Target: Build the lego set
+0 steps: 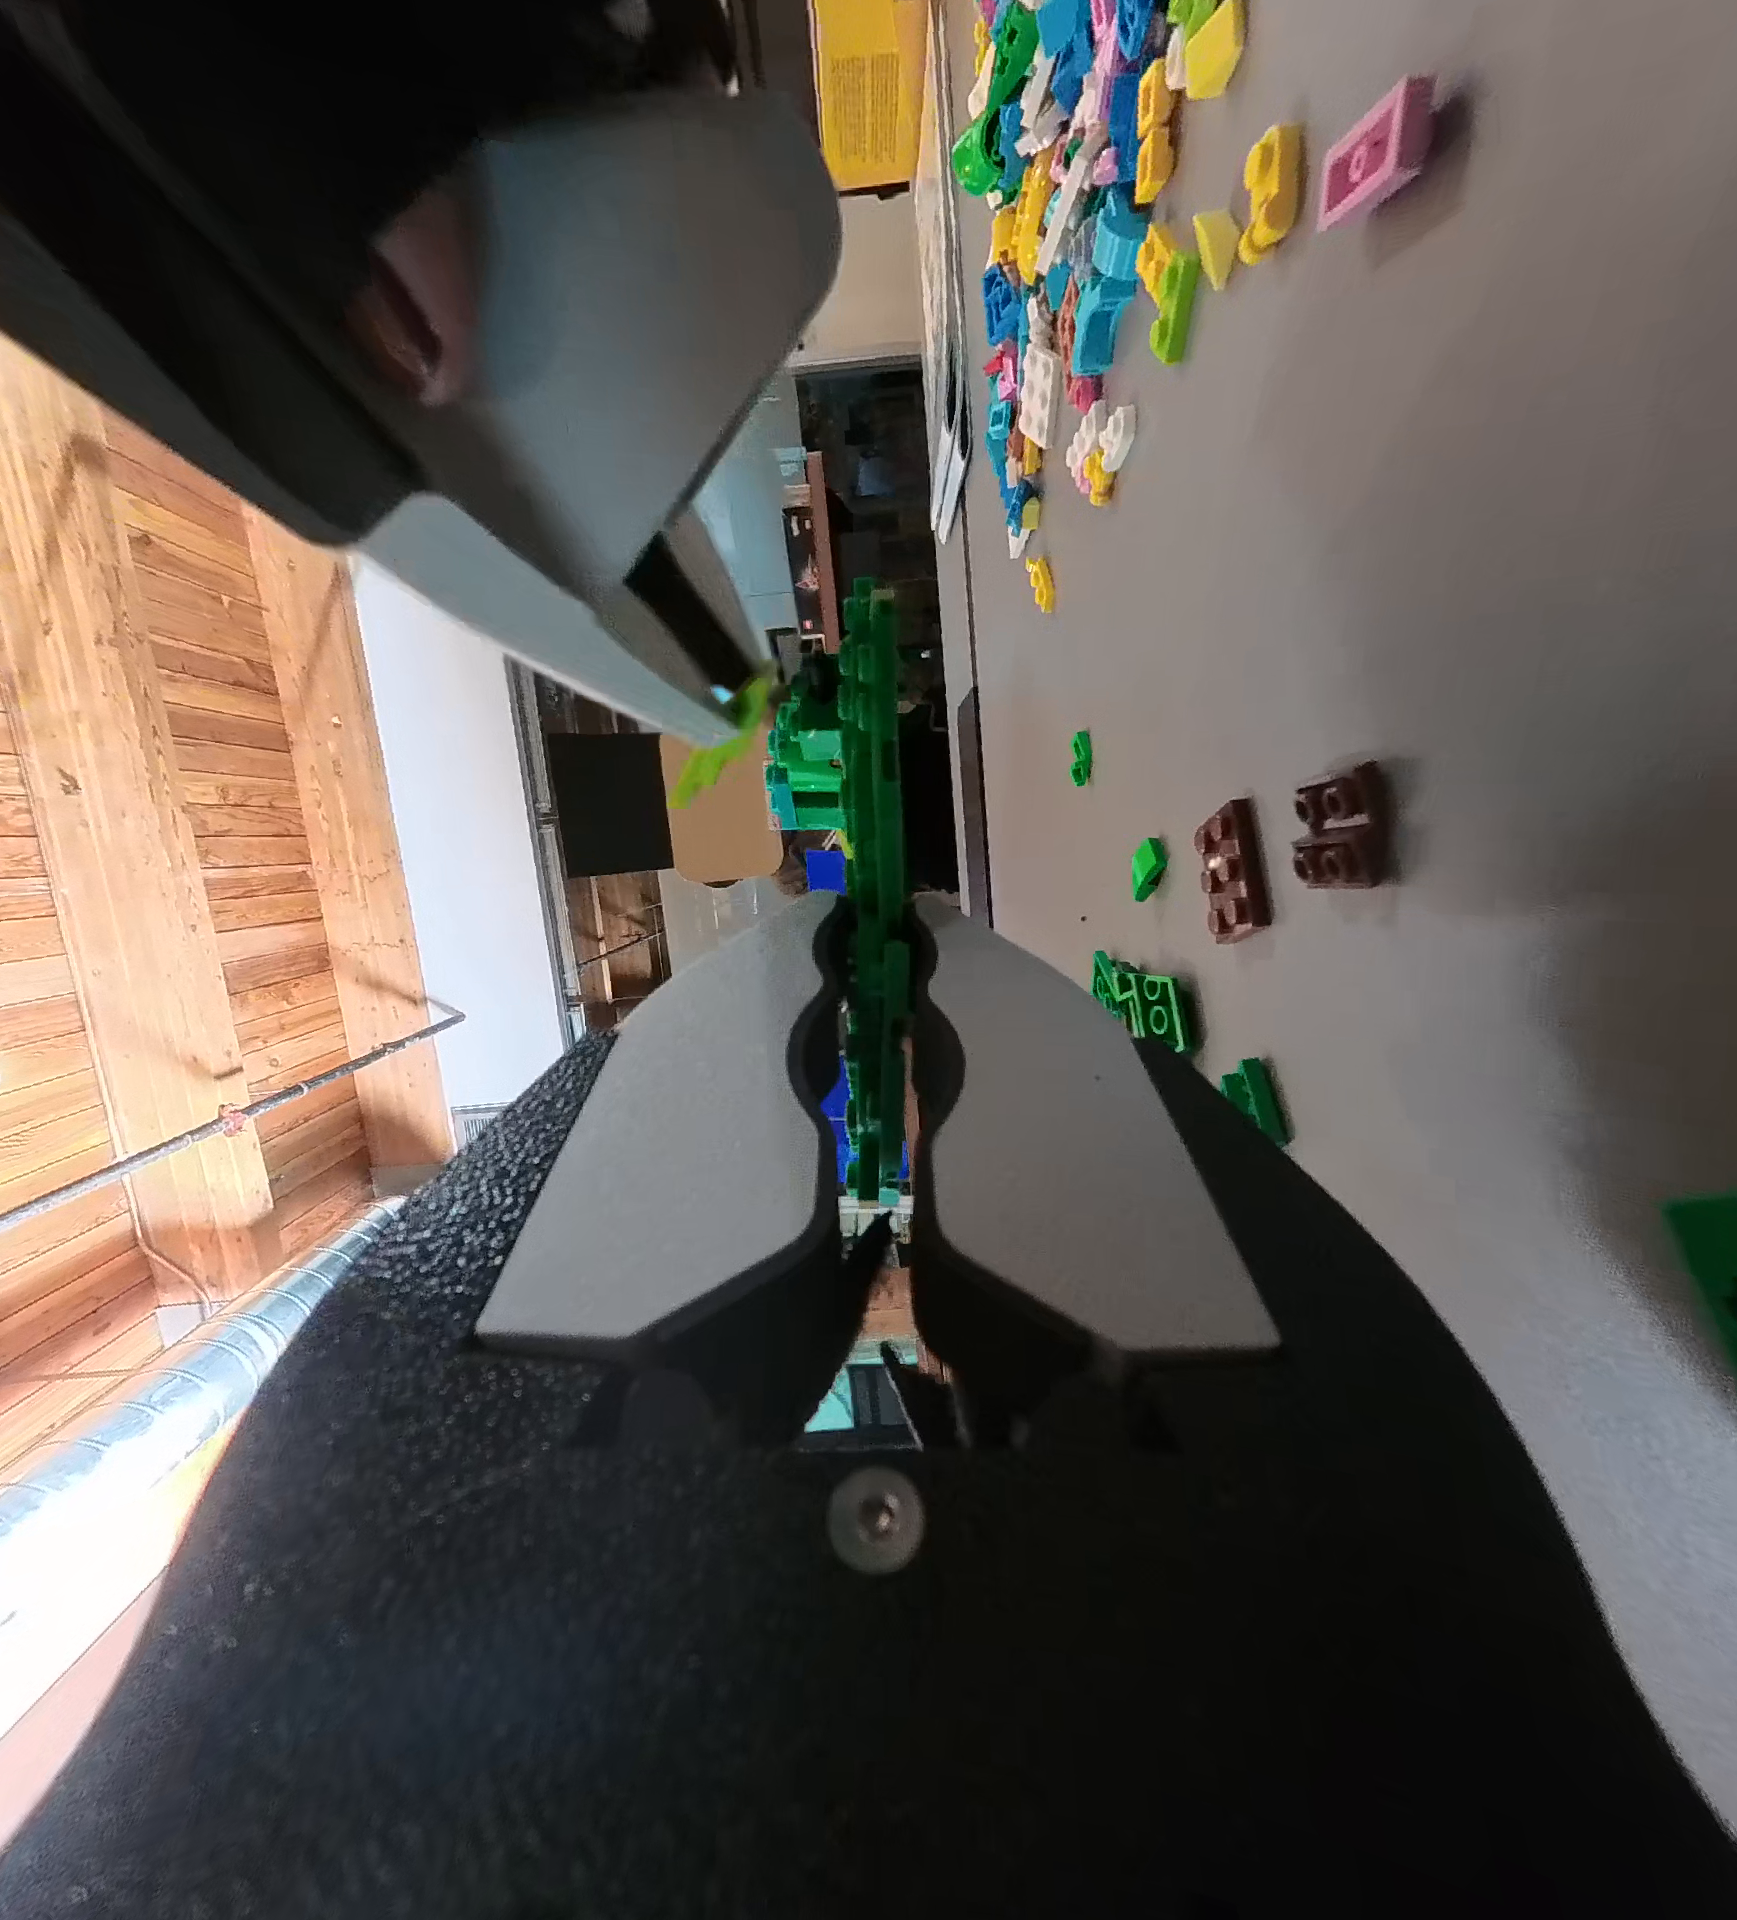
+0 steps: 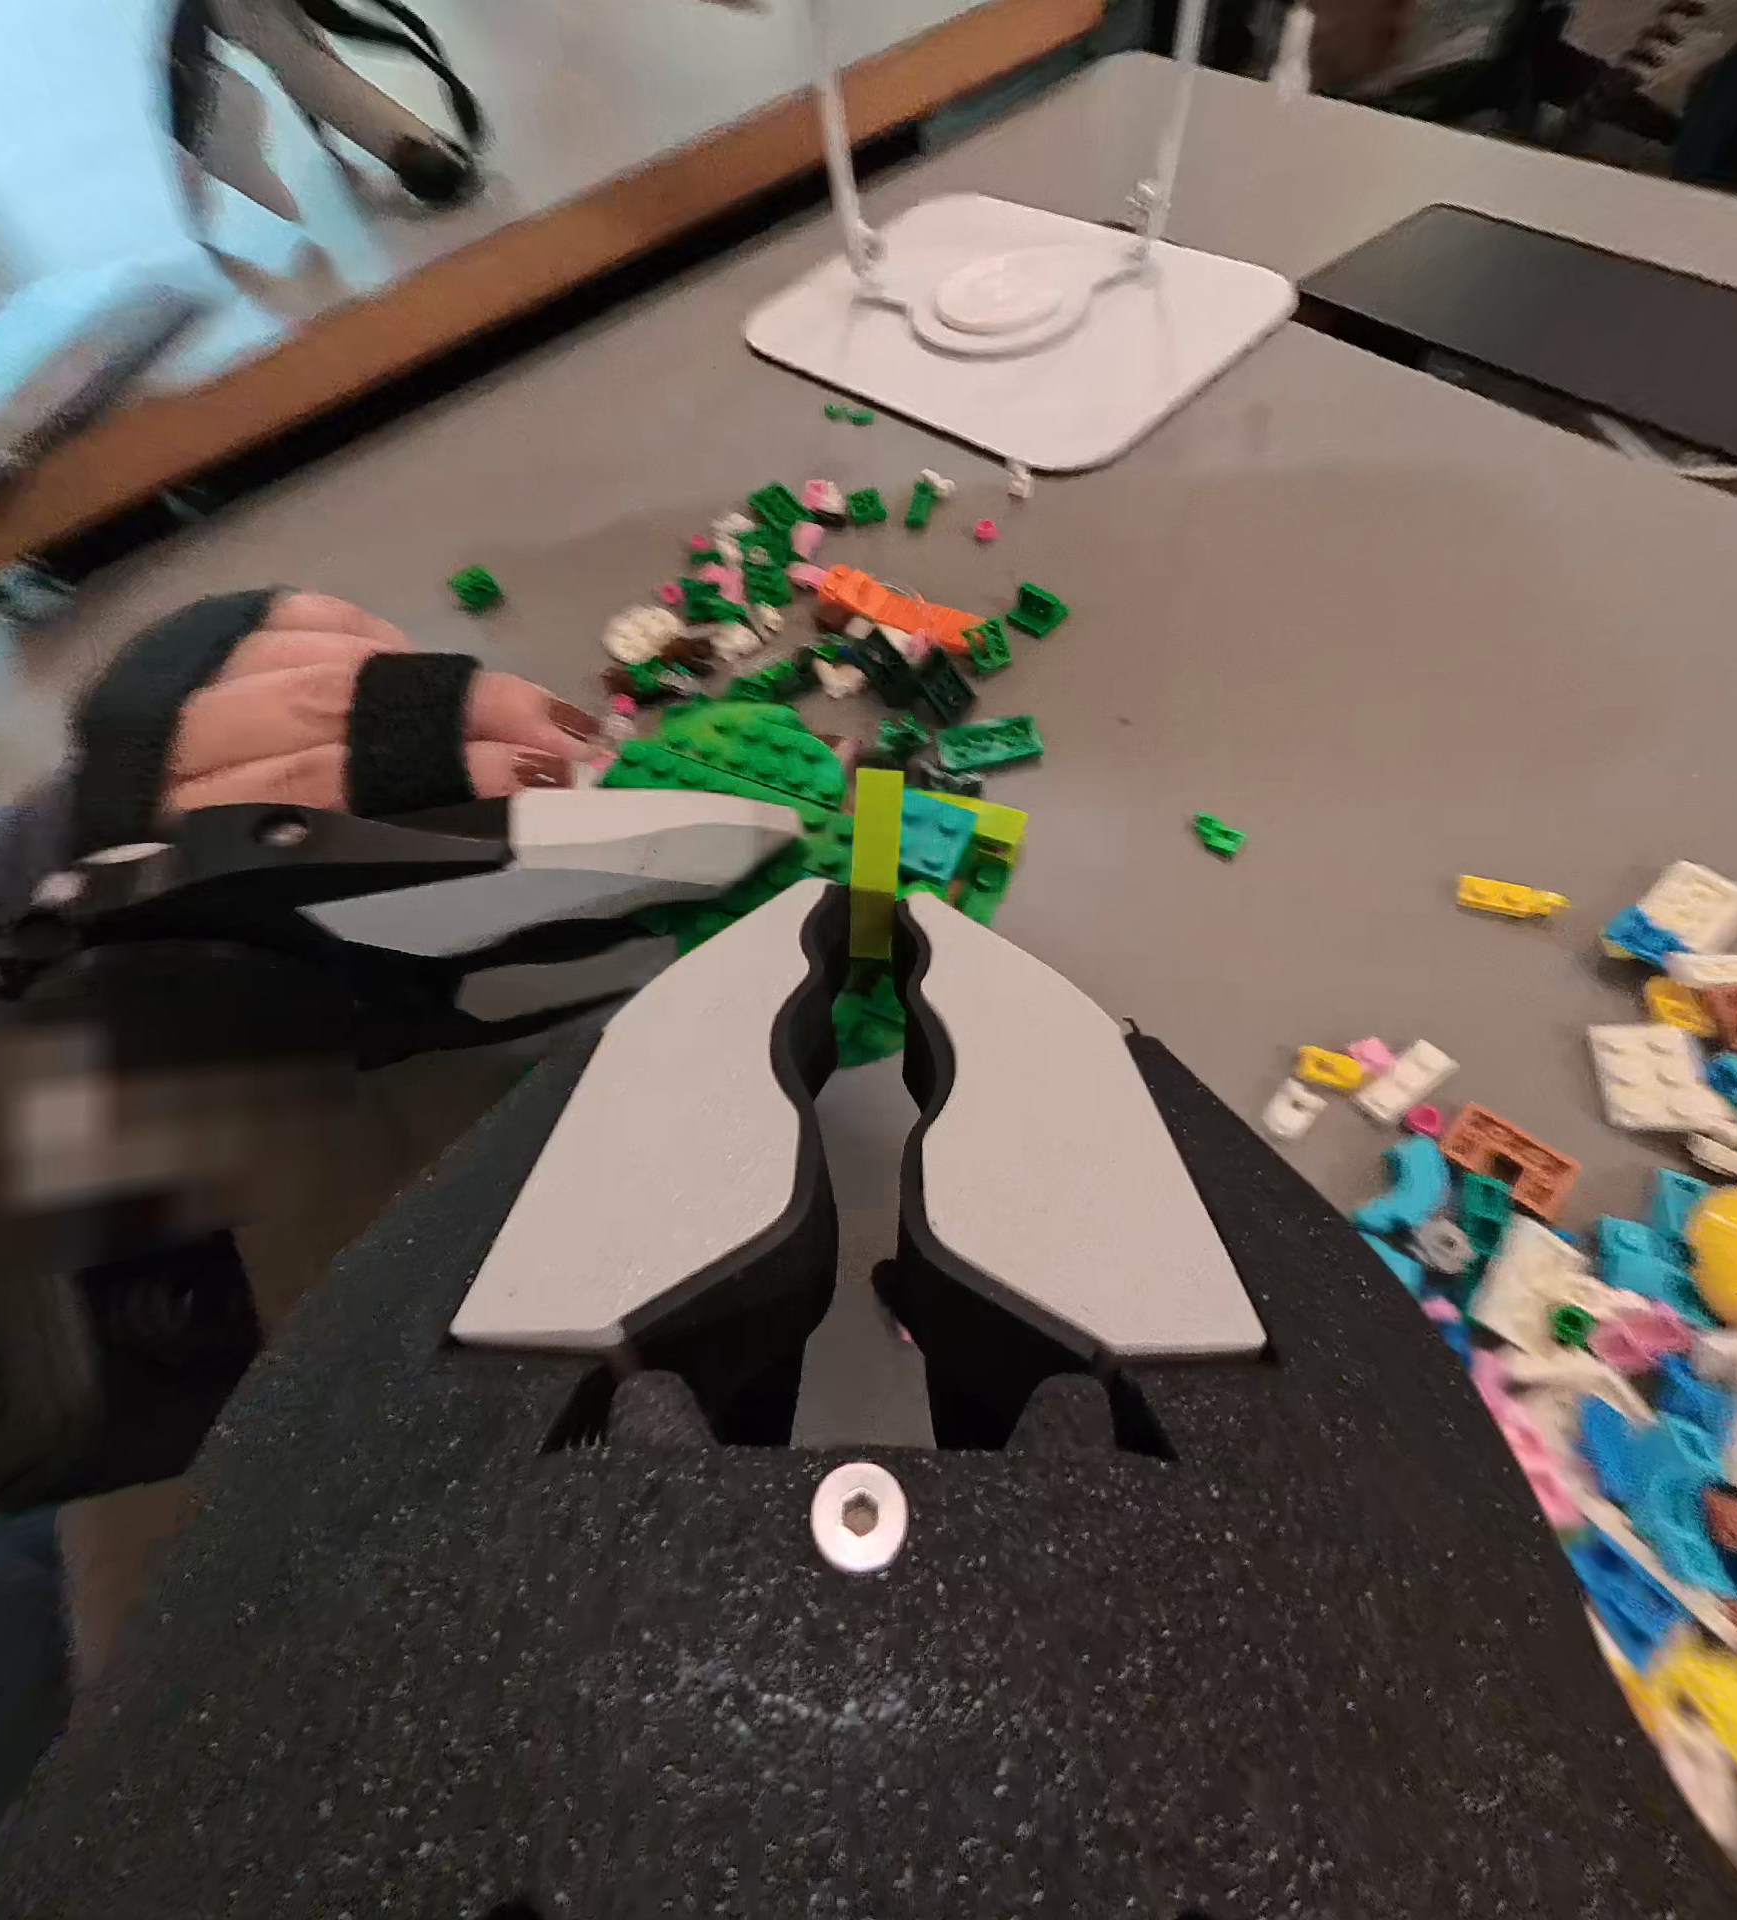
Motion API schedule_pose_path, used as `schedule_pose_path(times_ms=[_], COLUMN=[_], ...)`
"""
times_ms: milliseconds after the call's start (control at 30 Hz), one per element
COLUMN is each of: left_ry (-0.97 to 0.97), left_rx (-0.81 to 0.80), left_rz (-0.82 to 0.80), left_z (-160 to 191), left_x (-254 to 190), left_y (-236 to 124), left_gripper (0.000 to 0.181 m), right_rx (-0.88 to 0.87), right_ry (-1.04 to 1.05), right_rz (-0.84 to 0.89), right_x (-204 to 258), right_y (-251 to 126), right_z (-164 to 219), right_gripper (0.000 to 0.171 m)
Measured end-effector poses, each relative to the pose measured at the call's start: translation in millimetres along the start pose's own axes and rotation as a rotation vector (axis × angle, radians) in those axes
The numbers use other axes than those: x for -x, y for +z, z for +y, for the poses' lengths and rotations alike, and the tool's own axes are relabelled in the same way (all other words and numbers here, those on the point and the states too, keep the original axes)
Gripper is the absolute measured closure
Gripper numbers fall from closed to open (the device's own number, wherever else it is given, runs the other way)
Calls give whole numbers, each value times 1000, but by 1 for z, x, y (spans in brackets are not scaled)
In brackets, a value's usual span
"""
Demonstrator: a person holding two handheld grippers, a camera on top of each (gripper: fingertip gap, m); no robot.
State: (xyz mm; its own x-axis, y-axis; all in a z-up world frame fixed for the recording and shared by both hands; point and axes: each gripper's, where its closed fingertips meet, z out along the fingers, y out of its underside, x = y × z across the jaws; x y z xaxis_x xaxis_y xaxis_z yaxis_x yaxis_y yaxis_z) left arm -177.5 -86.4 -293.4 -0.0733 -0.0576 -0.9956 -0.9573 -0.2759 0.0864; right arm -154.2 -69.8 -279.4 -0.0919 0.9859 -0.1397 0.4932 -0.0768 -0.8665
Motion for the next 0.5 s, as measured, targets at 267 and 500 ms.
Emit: schedule_pose_path(times_ms=[267,500], left_ry=[-9,-6], left_rx=[12,7], left_rz=[-8,-11], left_z=[4,3], left_x=[3,4], left_y=[-1,-1], left_gripper=[174,174], right_rx=[-326,-358], right_ry=[422,470], right_rz=[-817,-844], right_x=[37,30], right_y=[-59,-64], right_z=[-43,-45], right_gripper=[164,165])
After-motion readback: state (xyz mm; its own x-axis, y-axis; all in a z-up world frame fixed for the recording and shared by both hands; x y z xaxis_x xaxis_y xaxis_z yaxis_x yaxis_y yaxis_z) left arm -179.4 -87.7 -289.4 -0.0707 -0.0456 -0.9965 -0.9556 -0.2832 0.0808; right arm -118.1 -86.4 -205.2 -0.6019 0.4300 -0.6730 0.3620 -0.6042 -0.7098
